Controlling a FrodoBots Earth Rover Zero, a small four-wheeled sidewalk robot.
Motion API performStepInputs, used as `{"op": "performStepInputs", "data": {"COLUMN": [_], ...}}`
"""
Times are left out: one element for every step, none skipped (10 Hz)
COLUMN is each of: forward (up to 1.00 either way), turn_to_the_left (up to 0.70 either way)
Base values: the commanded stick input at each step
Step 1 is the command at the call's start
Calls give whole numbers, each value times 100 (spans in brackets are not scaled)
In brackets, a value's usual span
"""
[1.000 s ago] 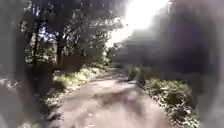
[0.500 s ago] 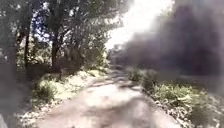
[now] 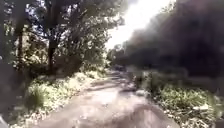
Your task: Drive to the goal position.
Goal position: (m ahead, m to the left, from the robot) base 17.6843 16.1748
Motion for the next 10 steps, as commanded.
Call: {"op": "performStepInputs", "data": {"forward": [100, 100, 100, 100, 100, 100, 100, 100, 100, 100], "turn_to_the_left": [0, 0, 0, 0, 0, 0, 0, 0, 0, 0]}}
